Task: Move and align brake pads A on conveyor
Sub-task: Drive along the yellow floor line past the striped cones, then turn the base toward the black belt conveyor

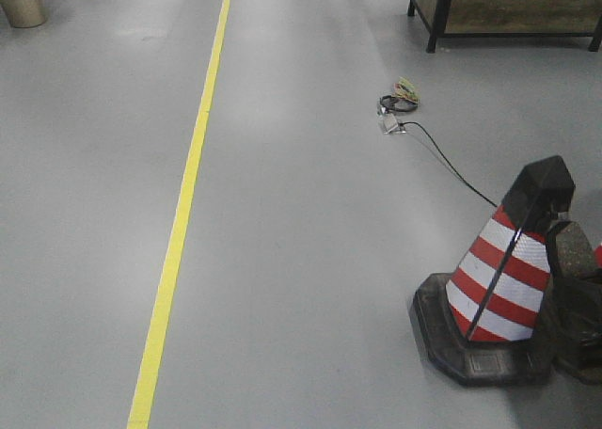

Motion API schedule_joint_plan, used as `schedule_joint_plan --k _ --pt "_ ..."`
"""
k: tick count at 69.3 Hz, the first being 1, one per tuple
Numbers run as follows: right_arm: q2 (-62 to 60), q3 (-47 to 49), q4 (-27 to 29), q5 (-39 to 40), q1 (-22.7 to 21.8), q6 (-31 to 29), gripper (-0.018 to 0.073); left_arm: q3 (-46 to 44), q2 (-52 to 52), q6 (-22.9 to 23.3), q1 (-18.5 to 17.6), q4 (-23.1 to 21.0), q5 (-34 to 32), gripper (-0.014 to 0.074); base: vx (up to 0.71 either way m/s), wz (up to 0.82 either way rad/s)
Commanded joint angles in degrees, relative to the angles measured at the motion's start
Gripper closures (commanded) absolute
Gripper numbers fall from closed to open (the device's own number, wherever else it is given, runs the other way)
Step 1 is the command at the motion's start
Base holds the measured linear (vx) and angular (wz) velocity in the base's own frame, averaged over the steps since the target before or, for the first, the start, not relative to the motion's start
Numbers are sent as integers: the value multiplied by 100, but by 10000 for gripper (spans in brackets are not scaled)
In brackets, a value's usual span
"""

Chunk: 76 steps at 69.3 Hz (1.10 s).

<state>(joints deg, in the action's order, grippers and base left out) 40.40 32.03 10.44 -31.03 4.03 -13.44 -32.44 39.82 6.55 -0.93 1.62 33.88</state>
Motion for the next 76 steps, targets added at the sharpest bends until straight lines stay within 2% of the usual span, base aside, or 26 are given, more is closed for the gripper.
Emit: schedule_joint_plan --k 1,43,76 --pt "-19 175 55 463 -3 -63 476 -184 -15 3 -30 3 -467 468 40 0" --pt "-19 175 55 463 -3 -63 476 -184 -15 3 -30 3 -467 468 34 -8" --pt "-19 175 55 467 -3 -63 476 -184 -15 3 -30 3 -467 468 20 -12"
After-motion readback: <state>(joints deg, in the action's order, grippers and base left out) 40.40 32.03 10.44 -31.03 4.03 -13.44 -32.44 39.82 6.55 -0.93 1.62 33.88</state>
